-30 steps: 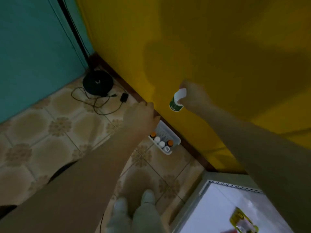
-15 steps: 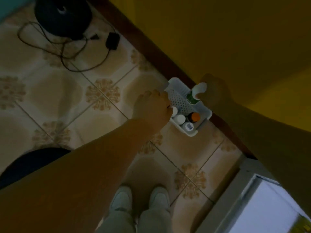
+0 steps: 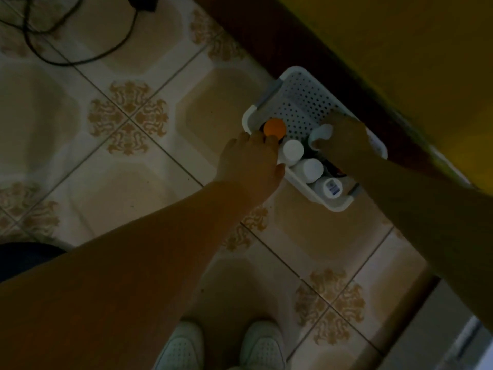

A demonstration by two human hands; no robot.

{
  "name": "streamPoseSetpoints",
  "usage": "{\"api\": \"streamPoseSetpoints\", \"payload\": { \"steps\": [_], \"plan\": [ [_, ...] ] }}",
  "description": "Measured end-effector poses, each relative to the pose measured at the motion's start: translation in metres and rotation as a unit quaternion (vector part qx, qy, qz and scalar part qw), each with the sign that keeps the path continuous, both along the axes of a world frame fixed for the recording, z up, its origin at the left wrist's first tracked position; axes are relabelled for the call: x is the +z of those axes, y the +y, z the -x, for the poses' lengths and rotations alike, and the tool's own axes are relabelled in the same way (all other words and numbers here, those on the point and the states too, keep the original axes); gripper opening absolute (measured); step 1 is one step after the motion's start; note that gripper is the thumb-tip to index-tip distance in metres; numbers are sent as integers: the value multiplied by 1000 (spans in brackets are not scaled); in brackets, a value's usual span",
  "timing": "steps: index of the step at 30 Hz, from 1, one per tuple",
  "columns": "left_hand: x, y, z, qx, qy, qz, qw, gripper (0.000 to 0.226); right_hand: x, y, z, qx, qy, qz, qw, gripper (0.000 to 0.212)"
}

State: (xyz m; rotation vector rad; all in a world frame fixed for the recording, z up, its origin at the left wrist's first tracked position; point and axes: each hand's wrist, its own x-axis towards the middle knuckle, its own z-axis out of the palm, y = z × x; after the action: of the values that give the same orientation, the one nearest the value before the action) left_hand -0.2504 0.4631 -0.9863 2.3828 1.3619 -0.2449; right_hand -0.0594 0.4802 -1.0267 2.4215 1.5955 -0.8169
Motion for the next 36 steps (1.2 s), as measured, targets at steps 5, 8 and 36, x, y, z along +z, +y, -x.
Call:
{"api": "streamPoseSetpoints", "payload": {
  "steps": [5, 8, 36],
  "plan": [
    [19, -2, 2, 1, 9, 13, 1000, 48, 17, -11, 5, 33, 5, 26, 999, 31],
    [59, 1, 8, 7, 14, 24, 1000, 48, 65, -8, 12, 39, 22, 28, 999, 59],
    [843, -32, 69, 73, 27, -176, 981, 35, 966, -24, 92, 176, -133, -244, 944, 43]
  ]
}}
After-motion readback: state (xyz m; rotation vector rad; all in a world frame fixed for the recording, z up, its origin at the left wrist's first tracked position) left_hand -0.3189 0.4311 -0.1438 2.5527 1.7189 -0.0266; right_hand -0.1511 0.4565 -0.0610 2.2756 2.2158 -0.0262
